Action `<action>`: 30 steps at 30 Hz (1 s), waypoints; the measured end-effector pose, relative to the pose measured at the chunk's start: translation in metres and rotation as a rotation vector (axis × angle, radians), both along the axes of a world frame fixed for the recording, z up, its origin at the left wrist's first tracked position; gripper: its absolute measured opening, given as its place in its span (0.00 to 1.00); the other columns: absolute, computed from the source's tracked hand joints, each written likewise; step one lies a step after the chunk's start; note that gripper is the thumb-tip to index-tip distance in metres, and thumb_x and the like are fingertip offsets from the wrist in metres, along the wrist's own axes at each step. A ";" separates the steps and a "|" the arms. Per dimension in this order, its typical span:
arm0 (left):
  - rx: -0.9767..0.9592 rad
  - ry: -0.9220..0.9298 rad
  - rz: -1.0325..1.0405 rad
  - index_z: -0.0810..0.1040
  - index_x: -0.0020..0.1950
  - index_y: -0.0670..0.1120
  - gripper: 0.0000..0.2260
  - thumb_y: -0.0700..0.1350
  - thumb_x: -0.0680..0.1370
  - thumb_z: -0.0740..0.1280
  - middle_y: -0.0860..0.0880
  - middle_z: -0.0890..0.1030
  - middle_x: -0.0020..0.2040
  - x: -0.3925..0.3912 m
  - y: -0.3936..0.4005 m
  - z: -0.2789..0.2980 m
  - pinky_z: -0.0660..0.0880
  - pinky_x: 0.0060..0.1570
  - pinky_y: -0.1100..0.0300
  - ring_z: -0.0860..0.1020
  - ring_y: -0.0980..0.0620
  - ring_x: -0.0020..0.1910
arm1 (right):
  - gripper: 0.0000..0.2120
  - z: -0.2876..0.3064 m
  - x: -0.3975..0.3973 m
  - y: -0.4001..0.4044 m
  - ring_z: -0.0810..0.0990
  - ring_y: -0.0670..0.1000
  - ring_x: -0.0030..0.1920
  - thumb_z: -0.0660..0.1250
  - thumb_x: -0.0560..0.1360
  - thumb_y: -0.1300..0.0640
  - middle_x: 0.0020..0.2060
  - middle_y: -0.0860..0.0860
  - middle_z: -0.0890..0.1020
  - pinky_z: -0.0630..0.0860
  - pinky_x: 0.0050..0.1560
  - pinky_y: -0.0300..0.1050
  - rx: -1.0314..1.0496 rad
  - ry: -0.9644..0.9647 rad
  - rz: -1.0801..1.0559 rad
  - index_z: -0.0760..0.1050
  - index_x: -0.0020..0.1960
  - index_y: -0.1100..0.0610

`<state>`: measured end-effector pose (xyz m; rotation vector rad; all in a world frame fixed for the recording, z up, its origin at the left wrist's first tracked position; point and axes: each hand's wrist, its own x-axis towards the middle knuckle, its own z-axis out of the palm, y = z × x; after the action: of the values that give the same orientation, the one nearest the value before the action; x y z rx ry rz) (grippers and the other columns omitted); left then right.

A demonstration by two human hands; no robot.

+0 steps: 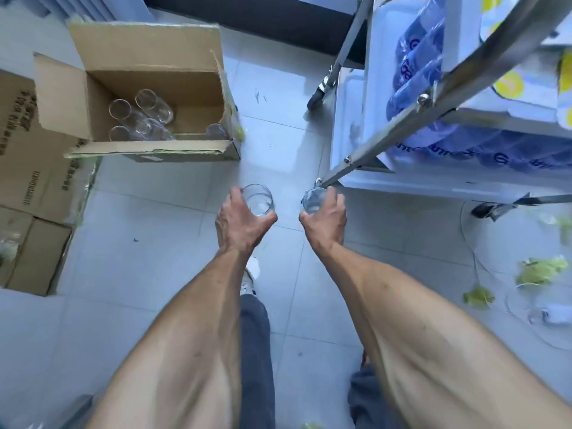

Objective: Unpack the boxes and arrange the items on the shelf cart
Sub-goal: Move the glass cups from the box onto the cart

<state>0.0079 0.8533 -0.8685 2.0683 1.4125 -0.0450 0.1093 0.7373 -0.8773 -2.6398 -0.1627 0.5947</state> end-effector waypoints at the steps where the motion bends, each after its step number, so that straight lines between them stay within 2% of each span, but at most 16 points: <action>1: 0.008 0.000 -0.016 0.70 0.59 0.47 0.28 0.59 0.64 0.73 0.45 0.81 0.51 0.004 -0.017 0.000 0.71 0.45 0.57 0.79 0.41 0.49 | 0.25 -0.002 0.004 -0.018 0.77 0.58 0.52 0.73 0.68 0.57 0.55 0.56 0.73 0.71 0.52 0.44 0.009 -0.007 0.002 0.69 0.62 0.59; 4: 0.037 -0.007 -0.048 0.71 0.60 0.48 0.29 0.59 0.64 0.72 0.46 0.81 0.49 0.023 -0.064 -0.001 0.72 0.44 0.57 0.79 0.42 0.48 | 0.23 -0.005 0.022 -0.067 0.77 0.59 0.53 0.73 0.68 0.56 0.55 0.57 0.74 0.71 0.52 0.46 0.047 -0.021 -0.012 0.70 0.60 0.59; 8: 0.044 -0.045 -0.050 0.71 0.58 0.48 0.28 0.58 0.63 0.71 0.46 0.81 0.46 0.062 -0.127 -0.010 0.71 0.42 0.58 0.79 0.41 0.46 | 0.26 -0.010 0.059 -0.124 0.77 0.61 0.55 0.73 0.68 0.57 0.57 0.59 0.74 0.71 0.54 0.47 0.074 -0.047 -0.023 0.69 0.63 0.60; 13: -0.042 -0.141 -0.101 0.71 0.58 0.48 0.25 0.55 0.64 0.71 0.48 0.81 0.47 0.121 -0.177 -0.027 0.68 0.41 0.61 0.80 0.43 0.46 | 0.31 -0.029 0.109 -0.152 0.73 0.63 0.61 0.69 0.72 0.60 0.62 0.62 0.70 0.70 0.59 0.51 0.106 -0.096 -0.066 0.61 0.71 0.63; 17: -0.076 -0.174 -0.180 0.69 0.56 0.48 0.23 0.54 0.65 0.70 0.49 0.80 0.47 0.170 -0.181 -0.055 0.72 0.41 0.58 0.79 0.44 0.47 | 0.32 -0.058 0.153 -0.152 0.72 0.63 0.63 0.68 0.73 0.61 0.65 0.61 0.68 0.71 0.60 0.52 0.135 -0.093 -0.099 0.58 0.73 0.63; 19: -0.029 -0.203 -0.188 0.69 0.60 0.47 0.26 0.54 0.66 0.71 0.48 0.81 0.51 0.187 -0.176 -0.071 0.75 0.43 0.57 0.80 0.42 0.49 | 0.33 -0.074 0.170 -0.151 0.71 0.62 0.64 0.69 0.73 0.60 0.66 0.60 0.68 0.69 0.61 0.50 0.161 -0.101 -0.118 0.59 0.73 0.64; 22: -0.003 -0.287 -0.194 0.70 0.65 0.48 0.29 0.51 0.67 0.72 0.48 0.82 0.56 0.211 -0.173 -0.096 0.72 0.45 0.60 0.80 0.44 0.53 | 0.33 -0.093 0.188 -0.153 0.72 0.60 0.64 0.70 0.72 0.58 0.67 0.59 0.68 0.68 0.62 0.48 0.237 -0.129 -0.088 0.61 0.72 0.63; 26: -0.007 -0.331 -0.145 0.77 0.59 0.51 0.22 0.51 0.66 0.74 0.52 0.83 0.55 0.237 -0.166 -0.116 0.69 0.46 0.63 0.80 0.47 0.53 | 0.32 -0.114 0.207 -0.150 0.72 0.58 0.65 0.71 0.72 0.57 0.67 0.56 0.72 0.66 0.62 0.42 0.312 -0.168 -0.042 0.63 0.71 0.60; 30: -0.003 -0.313 -0.162 0.81 0.54 0.50 0.16 0.53 0.69 0.73 0.52 0.84 0.53 0.260 -0.160 -0.133 0.72 0.50 0.62 0.80 0.47 0.55 | 0.26 -0.123 0.224 -0.141 0.69 0.55 0.69 0.70 0.73 0.58 0.68 0.54 0.74 0.61 0.69 0.40 0.378 -0.194 0.003 0.70 0.70 0.58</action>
<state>0.2679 0.6935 -1.0011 2.0761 1.0555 0.2015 0.3334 0.5966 -1.0000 -2.3230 -0.3047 0.2735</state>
